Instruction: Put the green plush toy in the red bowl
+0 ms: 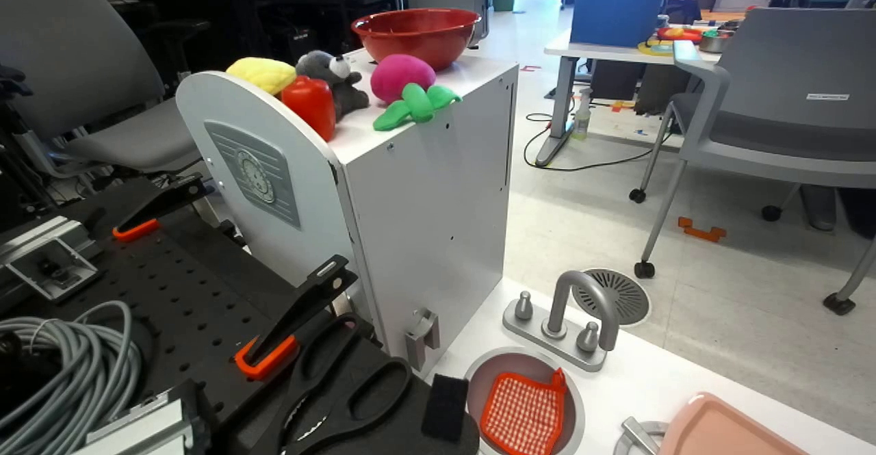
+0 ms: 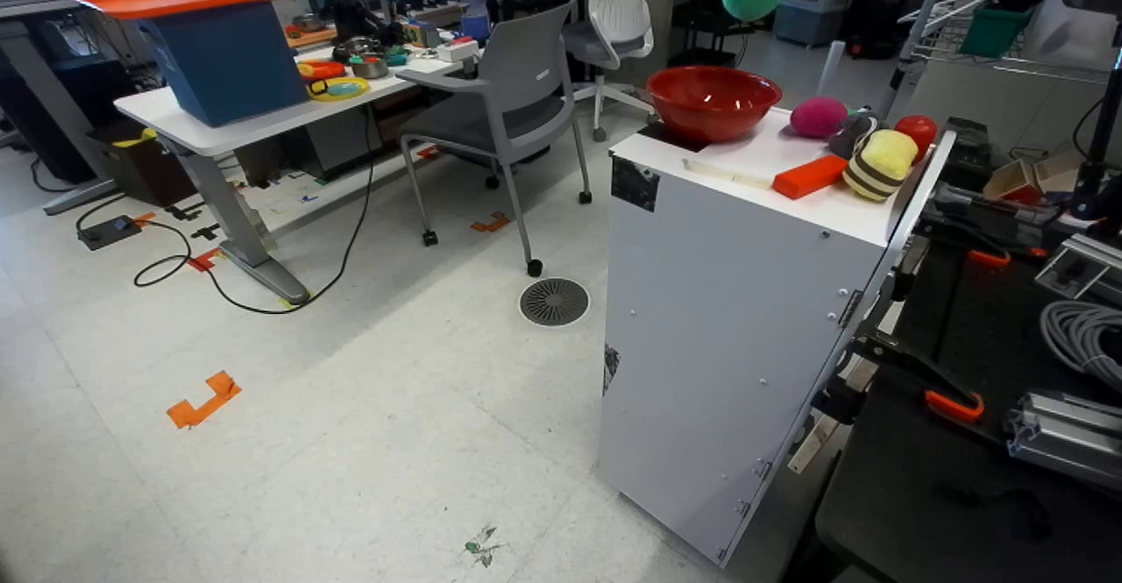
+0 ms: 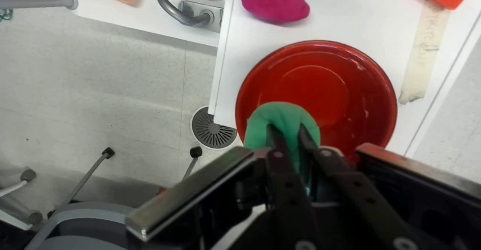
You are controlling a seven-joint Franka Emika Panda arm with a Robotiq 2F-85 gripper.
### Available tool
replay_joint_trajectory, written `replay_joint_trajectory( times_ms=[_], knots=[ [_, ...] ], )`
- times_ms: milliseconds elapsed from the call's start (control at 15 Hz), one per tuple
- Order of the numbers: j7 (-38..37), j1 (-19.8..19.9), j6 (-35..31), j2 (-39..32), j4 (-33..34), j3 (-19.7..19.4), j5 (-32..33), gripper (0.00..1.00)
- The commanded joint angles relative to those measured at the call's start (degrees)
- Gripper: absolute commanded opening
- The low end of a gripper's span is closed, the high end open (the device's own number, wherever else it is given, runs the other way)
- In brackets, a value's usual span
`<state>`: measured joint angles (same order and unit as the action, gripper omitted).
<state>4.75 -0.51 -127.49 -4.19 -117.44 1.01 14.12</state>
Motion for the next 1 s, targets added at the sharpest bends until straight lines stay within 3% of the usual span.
replay_joint_trajectory(
  times_ms=[0,200,267,933],
  knots=[
    [1.65,-0.80,0.72,-2.61,3.89,0.74,-3.24,0.03],
    [1.84,-1.06,0.95,-3.14,4.70,0.85,-4.16,0.03],
    [1.65,-1.13,1.12,-3.16,4.78,0.78,-4.12,0.29],
    [0.87,-1.22,1.13,-2.37,3.94,0.63,-3.34,0.99]
  ],
)
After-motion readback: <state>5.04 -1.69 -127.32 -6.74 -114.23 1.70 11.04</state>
